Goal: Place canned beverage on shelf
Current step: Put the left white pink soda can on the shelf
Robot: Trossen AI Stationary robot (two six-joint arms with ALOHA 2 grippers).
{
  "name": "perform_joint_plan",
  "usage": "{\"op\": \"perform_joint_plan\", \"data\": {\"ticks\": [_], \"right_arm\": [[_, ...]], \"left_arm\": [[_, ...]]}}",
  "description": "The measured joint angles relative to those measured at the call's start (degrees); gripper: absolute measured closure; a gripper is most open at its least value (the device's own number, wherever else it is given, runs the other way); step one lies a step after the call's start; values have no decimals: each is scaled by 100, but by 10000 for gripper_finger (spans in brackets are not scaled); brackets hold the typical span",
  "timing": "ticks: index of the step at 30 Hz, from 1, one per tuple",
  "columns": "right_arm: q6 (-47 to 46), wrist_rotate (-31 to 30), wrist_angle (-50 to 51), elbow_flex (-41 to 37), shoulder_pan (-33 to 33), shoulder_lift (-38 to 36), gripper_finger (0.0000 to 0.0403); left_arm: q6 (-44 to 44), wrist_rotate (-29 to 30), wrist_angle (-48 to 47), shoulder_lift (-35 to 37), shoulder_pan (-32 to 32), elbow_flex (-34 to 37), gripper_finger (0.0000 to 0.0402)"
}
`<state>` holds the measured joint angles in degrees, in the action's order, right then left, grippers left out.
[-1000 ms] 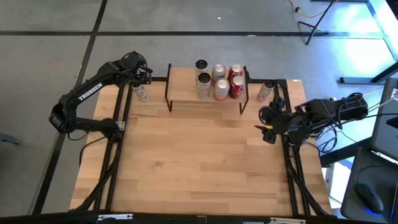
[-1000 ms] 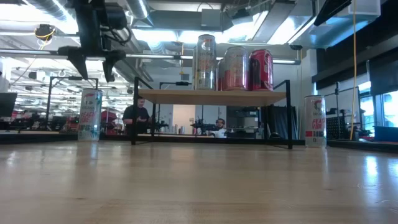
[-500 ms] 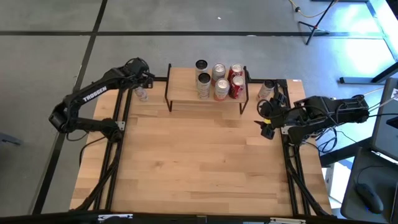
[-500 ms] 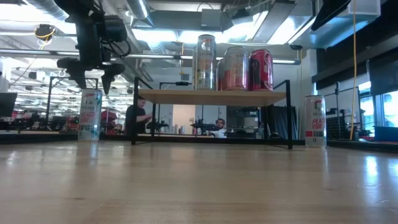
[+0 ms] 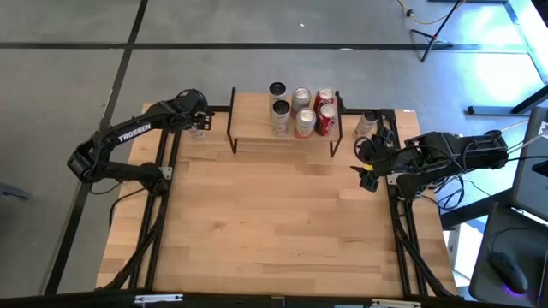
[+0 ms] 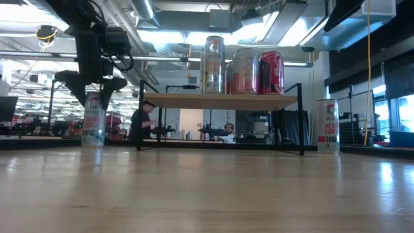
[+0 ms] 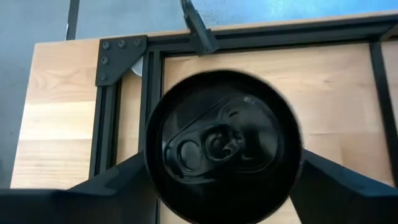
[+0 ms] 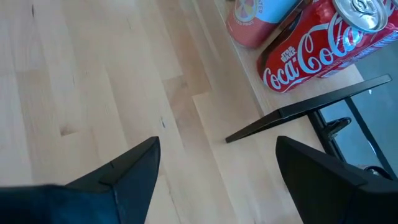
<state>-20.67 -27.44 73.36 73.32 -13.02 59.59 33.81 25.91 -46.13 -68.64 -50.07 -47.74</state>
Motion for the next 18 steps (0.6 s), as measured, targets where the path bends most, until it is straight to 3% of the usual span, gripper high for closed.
{"op": "perform_joint_plan", "data": {"ticks": [8,13,18], "right_arm": [[0,0,-1,0,0,0,98],[15,0,-9,0,0,0,98],[39,0,-22,0,0,0,98]], "left_arm": [[-247,1,46,20,106,34,193],[-401,-318,-279,29,244,-334,194],[-418,-291,-1119,44,453,-1241,194]]}}
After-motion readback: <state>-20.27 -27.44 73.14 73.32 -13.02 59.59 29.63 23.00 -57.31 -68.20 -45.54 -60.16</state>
